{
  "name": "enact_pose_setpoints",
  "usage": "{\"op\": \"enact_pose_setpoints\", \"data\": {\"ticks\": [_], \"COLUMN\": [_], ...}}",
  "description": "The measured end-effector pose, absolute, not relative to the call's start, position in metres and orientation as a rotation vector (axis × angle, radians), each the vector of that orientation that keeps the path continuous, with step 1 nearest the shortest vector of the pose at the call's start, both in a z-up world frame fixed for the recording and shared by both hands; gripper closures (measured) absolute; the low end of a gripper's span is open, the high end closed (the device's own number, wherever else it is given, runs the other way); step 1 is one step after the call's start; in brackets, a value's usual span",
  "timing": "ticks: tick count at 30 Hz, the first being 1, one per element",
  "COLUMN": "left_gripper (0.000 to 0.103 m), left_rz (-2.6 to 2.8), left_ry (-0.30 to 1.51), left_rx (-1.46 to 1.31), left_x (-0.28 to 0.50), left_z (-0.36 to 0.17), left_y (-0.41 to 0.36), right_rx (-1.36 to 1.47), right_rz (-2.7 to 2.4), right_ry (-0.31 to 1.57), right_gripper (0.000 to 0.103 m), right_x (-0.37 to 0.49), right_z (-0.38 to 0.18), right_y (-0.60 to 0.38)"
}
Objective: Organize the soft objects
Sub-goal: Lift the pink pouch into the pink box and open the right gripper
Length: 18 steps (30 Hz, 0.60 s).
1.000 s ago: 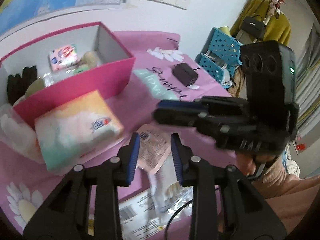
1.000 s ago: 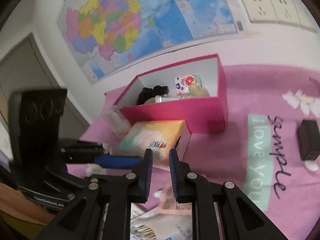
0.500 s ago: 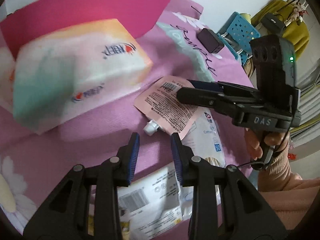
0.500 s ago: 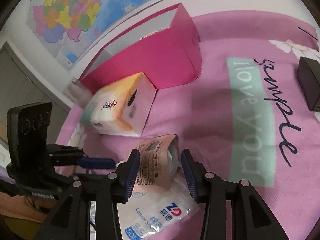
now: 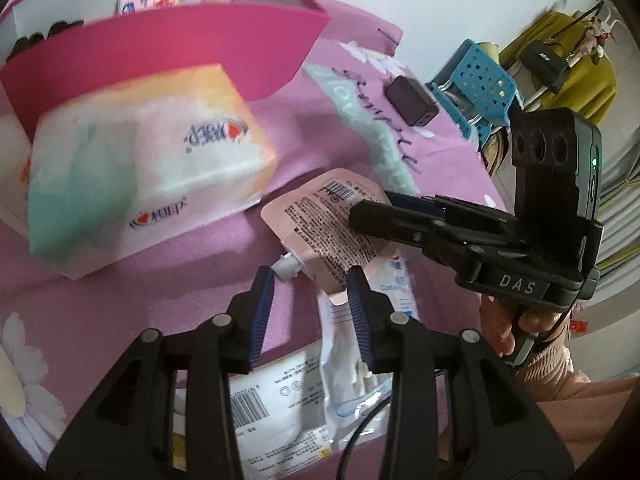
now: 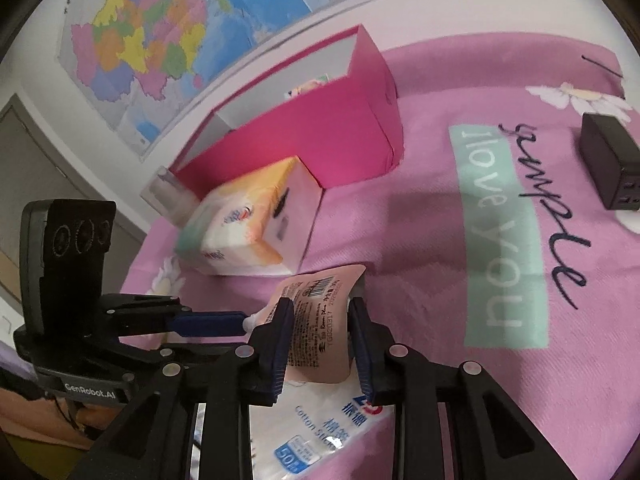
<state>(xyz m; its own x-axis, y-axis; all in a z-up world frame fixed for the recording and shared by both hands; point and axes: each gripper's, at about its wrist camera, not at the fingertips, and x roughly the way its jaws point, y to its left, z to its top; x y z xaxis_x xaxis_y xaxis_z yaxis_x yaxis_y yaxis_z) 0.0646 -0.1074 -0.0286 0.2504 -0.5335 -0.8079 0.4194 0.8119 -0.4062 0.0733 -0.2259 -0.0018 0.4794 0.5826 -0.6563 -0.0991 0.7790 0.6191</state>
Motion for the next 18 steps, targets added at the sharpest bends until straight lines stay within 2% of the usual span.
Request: {"op": "enact_pose_setpoints", "data": {"ticks": [12, 18], "left_gripper": [0.064, 0.064], "left_rz": [-0.614, -0.543], "left_ry": [0.958, 0.879], "left_rx": [-0.087, -0.069], "left_x": [0.079, 0.110], "left_z": [0.041, 0.067], "left_y": [-0.099, -0.092], "right_rx": [0.473, 0.462], "right_rz": [0.452, 0.462], "right_ry": [0.791, 0.734], "right_gripper": [0.075, 0.075], "right_x": [0.101, 0.142], "right_z": [0.072, 0.086], "right_y": [-0.232, -0.231]}}
